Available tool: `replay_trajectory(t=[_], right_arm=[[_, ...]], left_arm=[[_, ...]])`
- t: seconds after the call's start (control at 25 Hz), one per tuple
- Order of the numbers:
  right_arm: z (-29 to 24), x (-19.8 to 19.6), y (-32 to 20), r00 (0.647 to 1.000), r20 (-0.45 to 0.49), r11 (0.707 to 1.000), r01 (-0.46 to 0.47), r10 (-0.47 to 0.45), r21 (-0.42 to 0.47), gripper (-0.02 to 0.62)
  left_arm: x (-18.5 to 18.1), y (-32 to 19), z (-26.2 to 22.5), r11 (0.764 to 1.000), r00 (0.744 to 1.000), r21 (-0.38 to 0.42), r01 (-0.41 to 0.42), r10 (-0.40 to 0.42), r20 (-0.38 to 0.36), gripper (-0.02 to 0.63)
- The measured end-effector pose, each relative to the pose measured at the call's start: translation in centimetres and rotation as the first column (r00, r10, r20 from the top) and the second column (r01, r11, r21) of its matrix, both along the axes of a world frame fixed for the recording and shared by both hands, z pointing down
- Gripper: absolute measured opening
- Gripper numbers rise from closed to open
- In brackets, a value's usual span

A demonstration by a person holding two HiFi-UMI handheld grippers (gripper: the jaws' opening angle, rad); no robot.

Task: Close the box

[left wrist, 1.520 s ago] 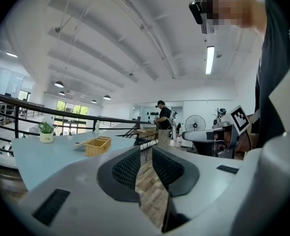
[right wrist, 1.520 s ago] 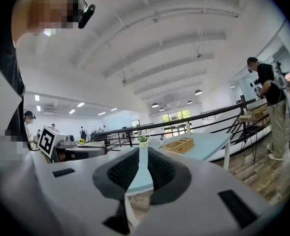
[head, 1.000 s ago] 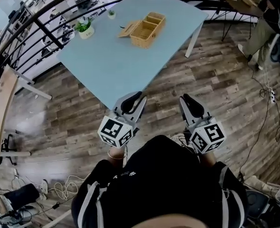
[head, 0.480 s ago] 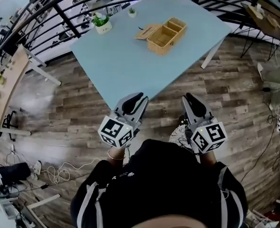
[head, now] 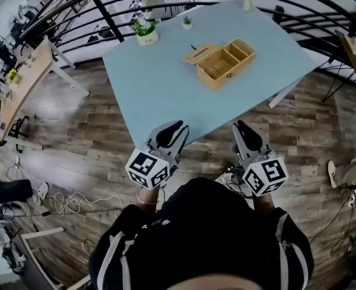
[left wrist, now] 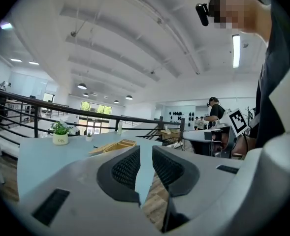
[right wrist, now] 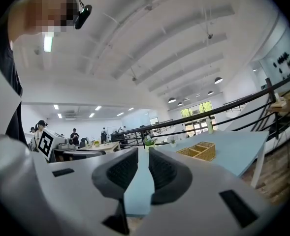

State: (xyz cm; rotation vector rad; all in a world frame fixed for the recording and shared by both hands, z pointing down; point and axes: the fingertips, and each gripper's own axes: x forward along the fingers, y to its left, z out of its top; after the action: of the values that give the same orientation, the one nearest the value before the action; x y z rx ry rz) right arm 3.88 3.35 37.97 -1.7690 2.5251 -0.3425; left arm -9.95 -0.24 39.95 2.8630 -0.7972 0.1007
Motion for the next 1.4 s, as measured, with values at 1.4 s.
replay_trajectory(t=[1.4], right_arm=[[0.8,14.0,-8.6,0.982,0.006,0.982,0.189,-0.189,-0.016,0.083]], left_arm=[[13.3,-7.8,0.3,0.981,0.985,-0.087,0.171,-0.171,0.012,0.066]])
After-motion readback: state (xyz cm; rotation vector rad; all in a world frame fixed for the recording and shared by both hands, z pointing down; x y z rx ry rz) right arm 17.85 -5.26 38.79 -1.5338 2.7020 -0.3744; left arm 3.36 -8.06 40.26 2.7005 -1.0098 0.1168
